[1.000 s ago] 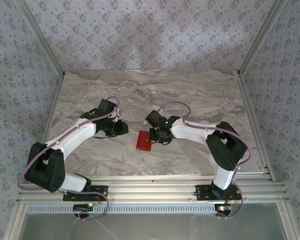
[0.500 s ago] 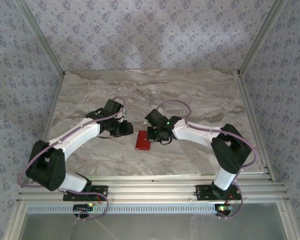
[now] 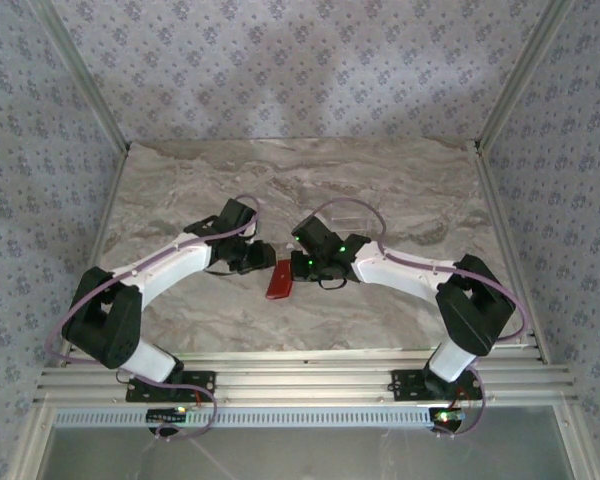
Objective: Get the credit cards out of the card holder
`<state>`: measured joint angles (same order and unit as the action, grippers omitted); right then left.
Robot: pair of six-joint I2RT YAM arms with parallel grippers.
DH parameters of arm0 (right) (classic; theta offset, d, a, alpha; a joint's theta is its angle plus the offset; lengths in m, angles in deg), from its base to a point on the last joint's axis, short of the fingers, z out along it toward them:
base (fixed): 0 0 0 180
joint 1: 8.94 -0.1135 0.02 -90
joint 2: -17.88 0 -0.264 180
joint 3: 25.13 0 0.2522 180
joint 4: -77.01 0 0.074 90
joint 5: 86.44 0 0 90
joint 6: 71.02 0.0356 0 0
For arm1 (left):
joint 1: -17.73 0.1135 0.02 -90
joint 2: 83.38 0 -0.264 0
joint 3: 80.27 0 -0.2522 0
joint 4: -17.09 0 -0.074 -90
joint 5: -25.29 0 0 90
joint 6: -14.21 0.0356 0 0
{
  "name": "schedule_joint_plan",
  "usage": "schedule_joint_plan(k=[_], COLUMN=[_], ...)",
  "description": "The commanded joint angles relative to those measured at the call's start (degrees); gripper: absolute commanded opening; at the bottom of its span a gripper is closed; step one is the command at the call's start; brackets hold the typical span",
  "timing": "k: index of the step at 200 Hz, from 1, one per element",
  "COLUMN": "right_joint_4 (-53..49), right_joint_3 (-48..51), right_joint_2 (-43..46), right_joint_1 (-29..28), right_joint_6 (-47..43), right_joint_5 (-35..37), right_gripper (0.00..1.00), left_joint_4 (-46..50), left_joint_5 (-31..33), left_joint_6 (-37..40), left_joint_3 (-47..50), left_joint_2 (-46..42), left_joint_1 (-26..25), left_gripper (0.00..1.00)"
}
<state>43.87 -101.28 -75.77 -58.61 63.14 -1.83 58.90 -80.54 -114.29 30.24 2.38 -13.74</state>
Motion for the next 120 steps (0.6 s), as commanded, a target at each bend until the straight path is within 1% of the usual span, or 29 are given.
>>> schedule_joint_plan(k=[1, 38, 70, 92, 120], right_joint_4=[-0.4, -2.4, -3.0, -2.7, -1.7], right_joint_3=[-1.2, -2.7, -2.6, -2.4, -2.7], right_joint_2=[-0.2, -0.7, 0.1, 0.6, 1.4], right_joint_1=[-0.4, -0.4, -0.4, -0.3, -0.2], right_joint_6=[0.4, 0.9, 1.2, 1.1, 1.2], right_joint_5=[-1.6, -1.7, 0.3, 1.3, 1.0], right_gripper=[0.03, 0.03, 0.03, 0.04, 0.04], left_joint_4=[0.4, 1.0, -0.4, -2.8, -3.9], left_joint_5=[-0.8, -2.7, -6.1, -9.6, -11.6], left_joint_6=[-0.9, -0.5, 0.6, 1.5, 2.8], left_joint_3=[-1.8, -0.7, 1.8, 3.1, 3.6], left_joint_2=[-1.8, -3.1, -5.2, -6.3, -6.1], left_joint_1=[0.4, 1.1, 3.2, 4.2, 4.8], left_gripper=[0.42, 0.44, 0.46, 0.49, 0.54])
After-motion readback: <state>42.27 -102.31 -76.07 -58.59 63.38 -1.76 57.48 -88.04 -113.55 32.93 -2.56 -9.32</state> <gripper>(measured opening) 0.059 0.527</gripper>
